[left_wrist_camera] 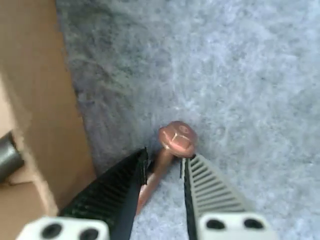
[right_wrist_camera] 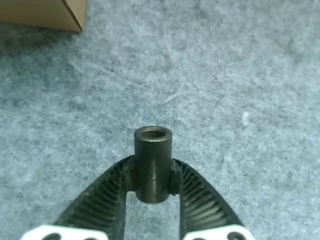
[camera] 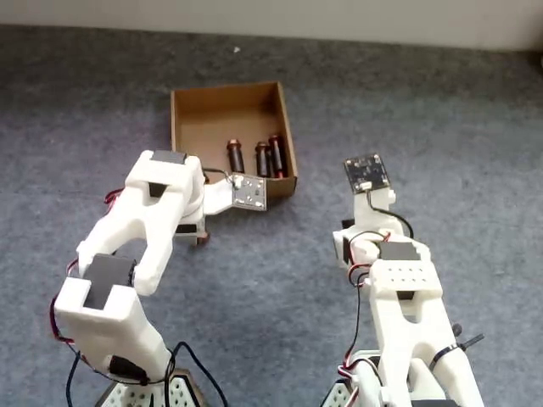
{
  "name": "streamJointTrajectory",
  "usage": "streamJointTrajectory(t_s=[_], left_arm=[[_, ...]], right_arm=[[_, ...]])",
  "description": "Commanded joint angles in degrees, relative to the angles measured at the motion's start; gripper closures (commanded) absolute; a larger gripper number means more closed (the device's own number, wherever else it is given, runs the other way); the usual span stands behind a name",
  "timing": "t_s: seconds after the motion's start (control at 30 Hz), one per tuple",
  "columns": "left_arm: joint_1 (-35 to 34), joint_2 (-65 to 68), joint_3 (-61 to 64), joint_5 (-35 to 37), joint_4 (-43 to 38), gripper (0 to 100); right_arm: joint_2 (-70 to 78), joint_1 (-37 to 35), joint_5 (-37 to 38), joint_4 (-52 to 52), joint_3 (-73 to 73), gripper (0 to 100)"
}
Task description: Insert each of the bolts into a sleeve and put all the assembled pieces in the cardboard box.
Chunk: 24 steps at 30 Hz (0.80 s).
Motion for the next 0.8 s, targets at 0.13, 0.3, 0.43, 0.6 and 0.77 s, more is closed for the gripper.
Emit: streamJointTrajectory(t_s=[0.13,0.3,0.43,0.6,0.77], left_arm=[[-0.48,6.46,-8.75,-0.79,3.16,86],[-0.31,6.37,-8.13,-0.79,4.48,95],[-0.31,6.29,-7.69,-0.79,6.07,99],[-0.31,2.15,-7.52,1.67,11.52,99],[-0.31,-7.25,-7.52,15.3,11.43,99]], right_arm=[[-1.98,0.66,-0.18,-1.1,-0.57,99.5],[-2.07,0.66,-0.18,-1.1,-0.57,99.5],[-2.07,0.66,-0.18,-1.1,-0.57,99.5],[-2.07,0.66,-0.26,-1.1,-0.57,99.5],[-2.15,0.66,-0.62,-0.92,-0.57,99.5]])
